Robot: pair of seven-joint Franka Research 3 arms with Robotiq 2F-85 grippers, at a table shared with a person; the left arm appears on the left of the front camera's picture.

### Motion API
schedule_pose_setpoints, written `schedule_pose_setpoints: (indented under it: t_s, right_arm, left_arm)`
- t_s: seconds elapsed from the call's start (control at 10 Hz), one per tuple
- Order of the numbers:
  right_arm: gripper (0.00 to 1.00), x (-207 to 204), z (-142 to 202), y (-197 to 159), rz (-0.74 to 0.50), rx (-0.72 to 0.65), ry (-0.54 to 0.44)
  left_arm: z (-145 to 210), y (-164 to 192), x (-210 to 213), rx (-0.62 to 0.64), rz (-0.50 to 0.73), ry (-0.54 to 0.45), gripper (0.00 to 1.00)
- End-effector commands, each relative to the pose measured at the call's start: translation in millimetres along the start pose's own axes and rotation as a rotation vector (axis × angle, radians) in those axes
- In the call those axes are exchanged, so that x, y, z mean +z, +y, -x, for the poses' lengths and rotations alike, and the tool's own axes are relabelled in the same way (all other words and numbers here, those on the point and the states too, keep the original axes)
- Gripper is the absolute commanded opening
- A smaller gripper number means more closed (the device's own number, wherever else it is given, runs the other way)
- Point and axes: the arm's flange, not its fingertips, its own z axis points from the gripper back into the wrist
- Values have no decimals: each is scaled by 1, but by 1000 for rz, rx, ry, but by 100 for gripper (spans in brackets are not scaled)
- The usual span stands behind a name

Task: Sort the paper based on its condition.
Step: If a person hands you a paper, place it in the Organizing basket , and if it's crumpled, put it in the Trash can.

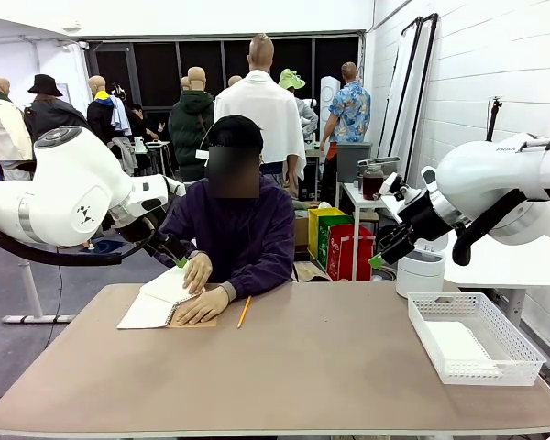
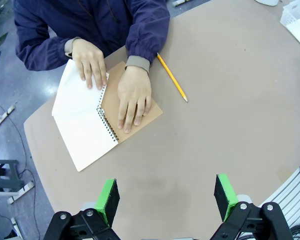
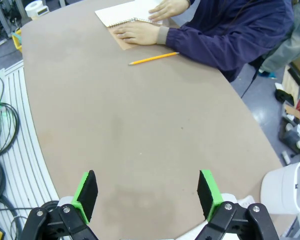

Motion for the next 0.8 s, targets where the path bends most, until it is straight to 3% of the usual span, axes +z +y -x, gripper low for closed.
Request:
schedule_pose_setpoints:
  t_s: [0.0,0.7]
  right_arm:
    - [100,0,1,0,-2,-2,-2]
    - [100,0,1,0,-2,-2,-2]
  left_arm:
    - [0,1,0,1,2,0,100]
    - [0,1,0,1,2,0,100]
